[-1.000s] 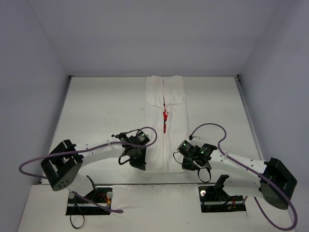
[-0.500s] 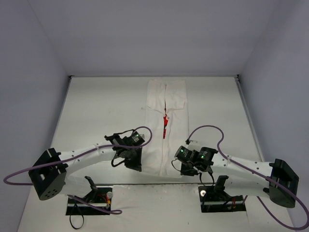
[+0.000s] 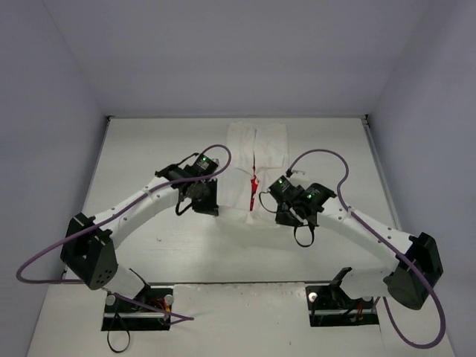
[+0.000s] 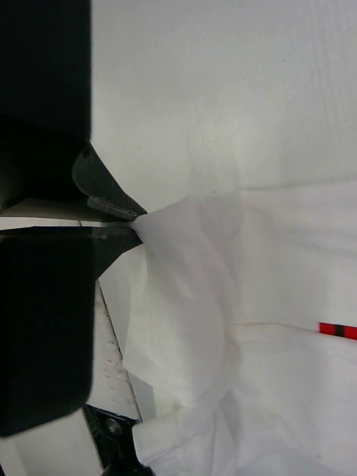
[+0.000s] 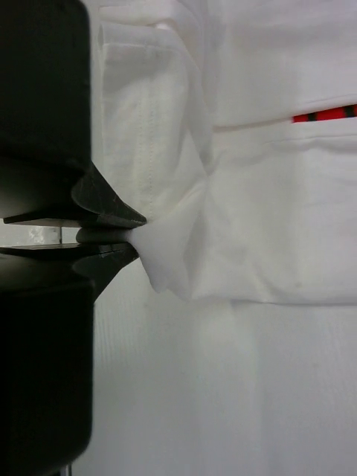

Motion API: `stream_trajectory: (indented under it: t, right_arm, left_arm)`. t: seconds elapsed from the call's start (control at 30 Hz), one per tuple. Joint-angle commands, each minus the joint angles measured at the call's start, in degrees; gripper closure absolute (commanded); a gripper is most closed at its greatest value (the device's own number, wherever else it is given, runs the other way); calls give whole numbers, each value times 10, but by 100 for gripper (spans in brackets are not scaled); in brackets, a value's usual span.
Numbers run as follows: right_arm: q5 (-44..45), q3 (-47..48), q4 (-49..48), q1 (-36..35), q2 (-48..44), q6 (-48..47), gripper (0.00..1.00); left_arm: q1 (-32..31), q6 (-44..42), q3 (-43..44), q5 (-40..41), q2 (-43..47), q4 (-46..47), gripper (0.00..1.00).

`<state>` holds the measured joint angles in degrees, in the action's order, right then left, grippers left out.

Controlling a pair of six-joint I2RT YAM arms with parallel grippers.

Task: Fold and stack the t-shirts
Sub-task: Fold the folded rectangular tshirt in 1/3 of the way

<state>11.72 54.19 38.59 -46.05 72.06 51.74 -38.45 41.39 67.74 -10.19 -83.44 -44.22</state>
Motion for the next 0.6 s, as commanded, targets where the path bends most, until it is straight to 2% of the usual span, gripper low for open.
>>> stream_trajectory:
  t: [0.0, 0.2, 0.57]
  right_arm:
    - [48, 82, 34, 58, 39, -107, 100]
    - [53, 173, 25, 131, 130, -197, 100]
    - [11, 233, -38, 198, 255, -285, 100]
  left_arm:
    - [25, -69, 81, 26, -43, -15, 100]
    - [37, -94, 173, 32, -127, -14, 100]
    - [65, -109, 283, 50, -223, -12, 100]
